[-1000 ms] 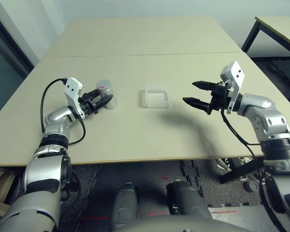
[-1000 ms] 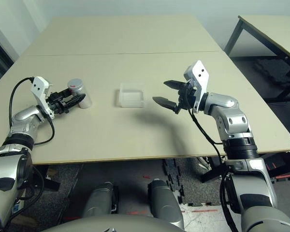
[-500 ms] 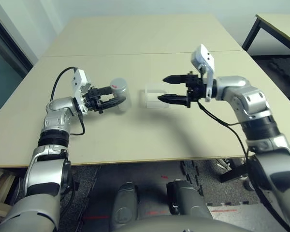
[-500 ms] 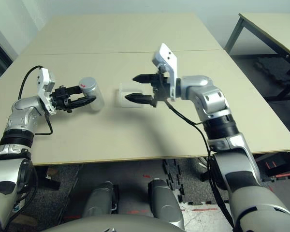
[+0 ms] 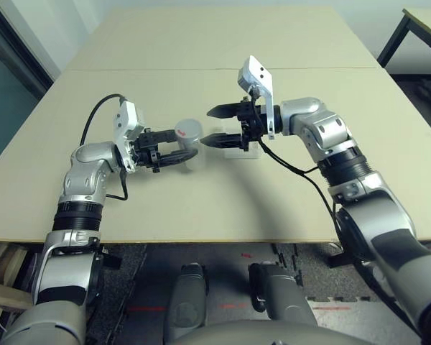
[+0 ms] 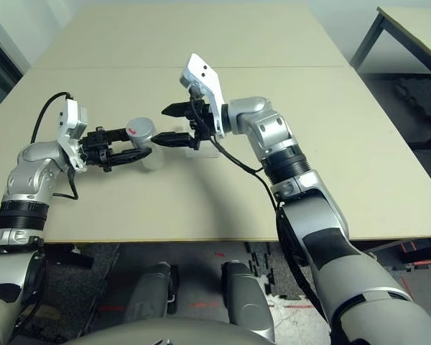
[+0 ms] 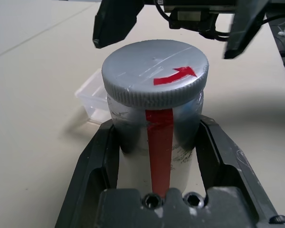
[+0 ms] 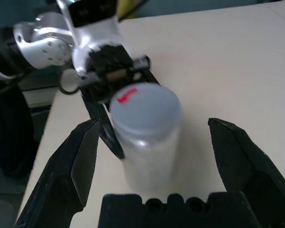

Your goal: Pour the medicine from the bottle into the box.

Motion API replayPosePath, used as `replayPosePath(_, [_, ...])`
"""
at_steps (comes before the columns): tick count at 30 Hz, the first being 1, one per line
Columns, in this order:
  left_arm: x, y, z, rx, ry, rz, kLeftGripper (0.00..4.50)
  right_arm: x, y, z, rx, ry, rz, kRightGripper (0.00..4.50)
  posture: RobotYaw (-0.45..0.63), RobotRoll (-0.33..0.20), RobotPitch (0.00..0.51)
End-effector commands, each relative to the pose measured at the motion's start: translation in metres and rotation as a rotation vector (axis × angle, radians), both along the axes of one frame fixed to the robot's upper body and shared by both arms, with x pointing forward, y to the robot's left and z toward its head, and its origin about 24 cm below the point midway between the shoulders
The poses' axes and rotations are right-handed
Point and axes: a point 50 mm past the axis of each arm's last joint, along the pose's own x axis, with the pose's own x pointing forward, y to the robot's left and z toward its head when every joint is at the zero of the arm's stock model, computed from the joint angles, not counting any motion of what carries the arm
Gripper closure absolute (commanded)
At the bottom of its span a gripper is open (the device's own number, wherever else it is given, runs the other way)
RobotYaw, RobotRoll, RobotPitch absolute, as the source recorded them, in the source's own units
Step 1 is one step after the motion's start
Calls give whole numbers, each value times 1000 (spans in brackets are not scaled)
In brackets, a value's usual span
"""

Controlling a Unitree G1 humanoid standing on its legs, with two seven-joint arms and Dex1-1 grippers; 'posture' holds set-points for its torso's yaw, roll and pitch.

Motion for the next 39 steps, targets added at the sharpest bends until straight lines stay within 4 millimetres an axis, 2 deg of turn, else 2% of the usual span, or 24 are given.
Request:
replayPosePath(1, [3,-4,7,1,-18,-23,2008,-3,6,4,18,6,30,0,92,0,160])
replayPosePath(6, [7,-7,8,1,-20,-28,2008,-6,17,4,41,24,58,0,87,0,166])
replayPosePath(10, [8,-9,10,5,-21,-44,2008,-4,20,2,37,22,49,0,92,0,178])
replayPosePath(19, [10,-16,13,-1,-23,-73,2008,1,22,3,53,26,30,0,87,0,166])
replayPosePath(22, [10,-19,13,-6,-25,-83,2008,3,22,2,55,31,26,623,88,0,163])
replayPosePath(25, [8,-20,14,-17,-25,-94,2008,4,18,2,65,36,36,1697,91,0,170])
replayPosePath(26, [7,-21,14,-17,-21,-103,2008,3,16,1,71,38,49,1812,94,0,171])
replayPosePath(31, [0,-26,17,-24,-9,-146,2008,-2,6,4,117,34,195,1812,111,0,174])
replayPosePath(34, [-3,-31,21,-32,0,-180,2008,-7,-1,2,86,-16,330,1812,121,0,179])
replayPosePath(39, [-9,-35,23,-27,14,-217,2008,-7,-5,2,44,-13,432,1816,130,0,179])
